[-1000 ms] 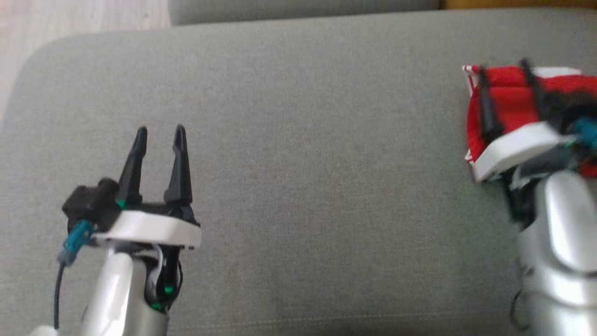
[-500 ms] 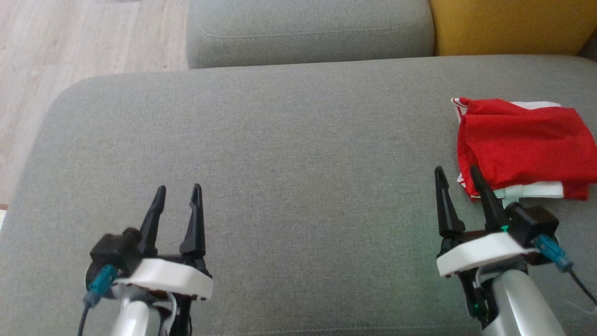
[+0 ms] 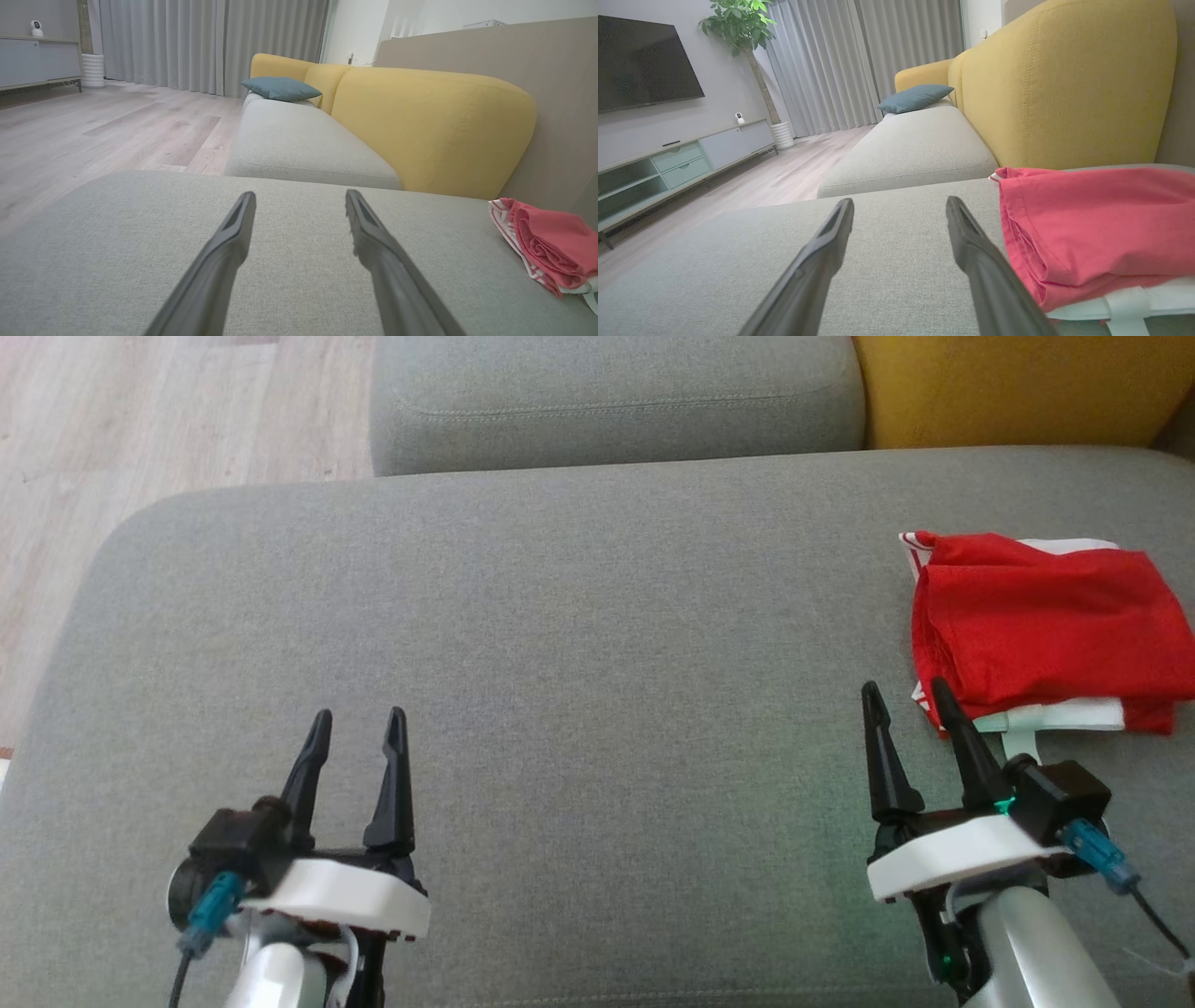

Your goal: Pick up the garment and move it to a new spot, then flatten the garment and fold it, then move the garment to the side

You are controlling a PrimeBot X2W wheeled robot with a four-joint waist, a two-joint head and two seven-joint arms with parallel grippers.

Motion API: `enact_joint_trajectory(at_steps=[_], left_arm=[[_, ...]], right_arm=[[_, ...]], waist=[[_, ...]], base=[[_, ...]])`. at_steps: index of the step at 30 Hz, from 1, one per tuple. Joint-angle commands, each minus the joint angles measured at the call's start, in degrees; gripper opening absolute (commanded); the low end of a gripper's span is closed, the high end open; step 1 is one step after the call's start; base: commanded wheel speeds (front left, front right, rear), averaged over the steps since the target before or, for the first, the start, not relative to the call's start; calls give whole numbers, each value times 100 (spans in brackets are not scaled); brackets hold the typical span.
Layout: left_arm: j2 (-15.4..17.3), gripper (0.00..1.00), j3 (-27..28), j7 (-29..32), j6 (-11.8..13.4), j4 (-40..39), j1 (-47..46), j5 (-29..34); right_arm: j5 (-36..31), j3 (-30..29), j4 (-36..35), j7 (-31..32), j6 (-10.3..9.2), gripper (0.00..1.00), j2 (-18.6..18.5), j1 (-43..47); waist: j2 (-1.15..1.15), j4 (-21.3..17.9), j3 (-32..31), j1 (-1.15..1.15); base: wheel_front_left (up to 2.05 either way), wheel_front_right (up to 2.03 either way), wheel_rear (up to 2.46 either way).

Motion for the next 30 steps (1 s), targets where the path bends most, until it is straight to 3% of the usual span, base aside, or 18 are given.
enact_joint_trajectory(at_steps=[1,11,23,24,30], left_arm=[[48,100,219,-31,-24,-221,-184,66],[48,100,303,-31,-141,-239,-172,-75],[48,100,386,-31,-68,-343,-113,-169],[-4,0,155,0,-88,-105,5,-158],[-20,0,162,52,-106,195,89,-358]], right_arm=[[-7,128,-159,-76,-5,100,6,-190],[80,151,-146,-97,-5,100,6,-211],[85,157,-131,-102,-5,100,6,-228],[61,25,47,-22,0,0,2,3],[262,21,277,30,0,0,13,134]], waist=[[0,-4,2,0],[0,-47,25,0],[0,-70,15,0],[0,-70,16,0],[0,-71,16,0]], base=[[0,0,0],[0,0,0],[0,0,0],[0,0,0],[0,0,0]])
